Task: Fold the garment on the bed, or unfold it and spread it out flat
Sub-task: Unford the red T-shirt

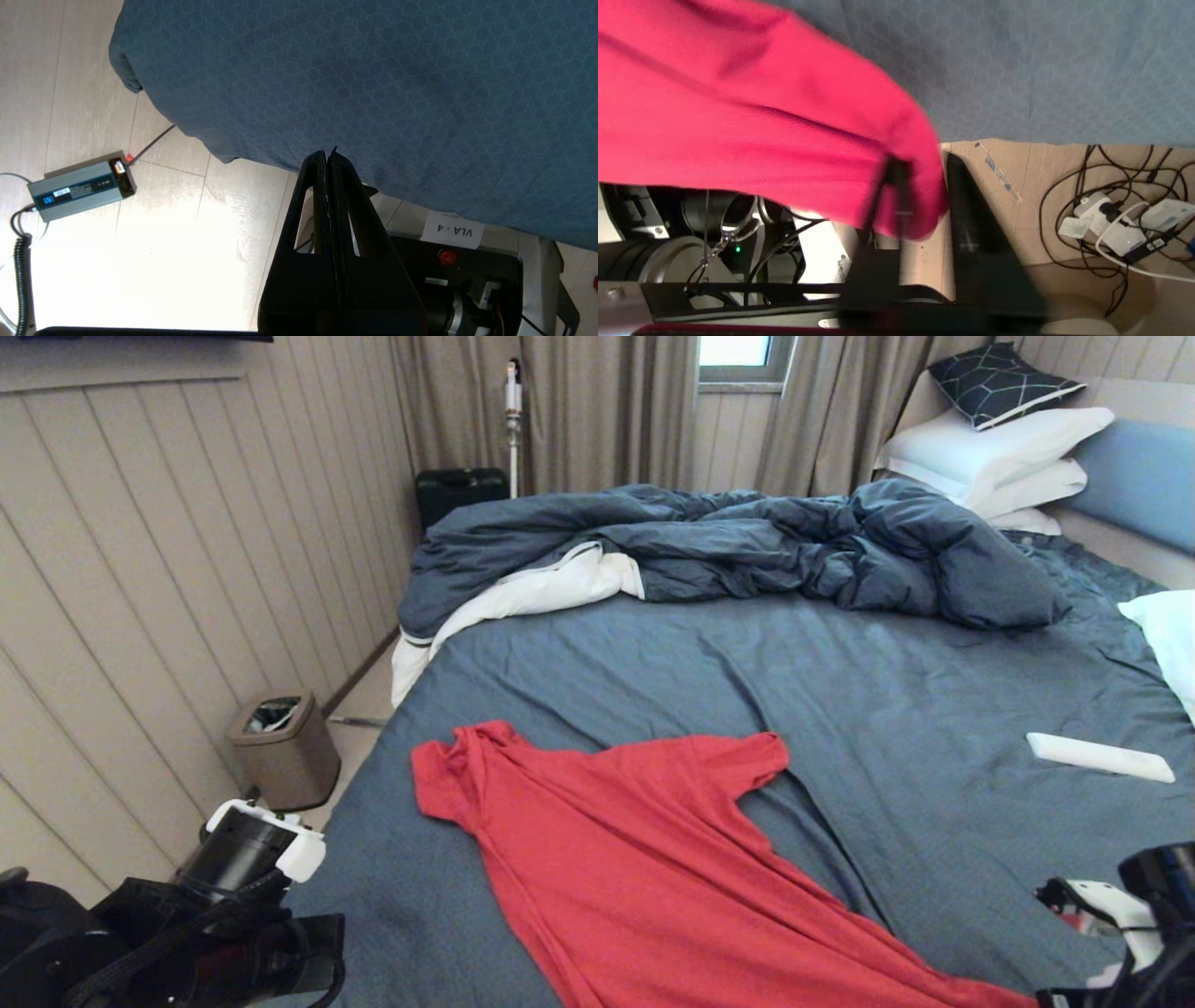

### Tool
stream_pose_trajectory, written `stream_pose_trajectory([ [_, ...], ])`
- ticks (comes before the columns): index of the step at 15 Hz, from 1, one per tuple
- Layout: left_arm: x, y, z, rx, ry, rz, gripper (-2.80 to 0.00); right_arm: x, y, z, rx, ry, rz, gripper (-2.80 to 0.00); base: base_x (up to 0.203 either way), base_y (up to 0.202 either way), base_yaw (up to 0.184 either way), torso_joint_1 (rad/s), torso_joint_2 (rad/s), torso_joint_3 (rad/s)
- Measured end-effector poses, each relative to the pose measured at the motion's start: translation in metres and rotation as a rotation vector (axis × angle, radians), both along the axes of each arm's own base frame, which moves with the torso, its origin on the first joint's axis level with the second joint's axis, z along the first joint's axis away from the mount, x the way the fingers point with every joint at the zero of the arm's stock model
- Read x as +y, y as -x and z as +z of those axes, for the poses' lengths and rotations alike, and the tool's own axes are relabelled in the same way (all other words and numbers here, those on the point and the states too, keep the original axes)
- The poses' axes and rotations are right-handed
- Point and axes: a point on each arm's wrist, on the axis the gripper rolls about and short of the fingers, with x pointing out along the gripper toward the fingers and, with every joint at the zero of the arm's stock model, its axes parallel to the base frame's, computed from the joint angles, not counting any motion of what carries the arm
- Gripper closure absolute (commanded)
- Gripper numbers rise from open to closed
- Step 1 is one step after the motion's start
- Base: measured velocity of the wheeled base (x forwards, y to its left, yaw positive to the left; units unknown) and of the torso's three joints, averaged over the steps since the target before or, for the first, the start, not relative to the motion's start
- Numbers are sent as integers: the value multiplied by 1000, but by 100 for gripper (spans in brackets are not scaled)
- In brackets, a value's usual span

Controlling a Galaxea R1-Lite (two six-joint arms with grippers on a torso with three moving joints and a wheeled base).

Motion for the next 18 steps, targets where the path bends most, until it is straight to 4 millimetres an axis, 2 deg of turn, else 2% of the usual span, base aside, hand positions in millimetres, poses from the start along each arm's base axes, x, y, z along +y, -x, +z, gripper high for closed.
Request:
stream_pose_trajectory([
  [6,0,0,0,-3,0,1,0,0,-3,0,-39,3,2,-280,0,0,0,0,0,0],
  [8,0,0,0,-4,0,2,0,-1,-13,9,-85,3,-14,-280,0,0,0,0,0,0],
  [12,0,-1,2,-23,10,8,0,-1,-71,62,-338,-26,-88,-280,0,0,0,0,0,0],
  [14,0,-2,3,-40,18,10,0,6,-104,82,-423,-43,-96,-280,0,0,0,0,0,0],
  [16,-1,-3,3,-61,28,9,0,18,-134,91,-466,-44,-104,-280,0,0,0,0,0,0],
  [18,-2,-8,3,-83,31,7,0,31,-150,92,-478,-51,-79,-280,0,0,0,0,0,0],
])
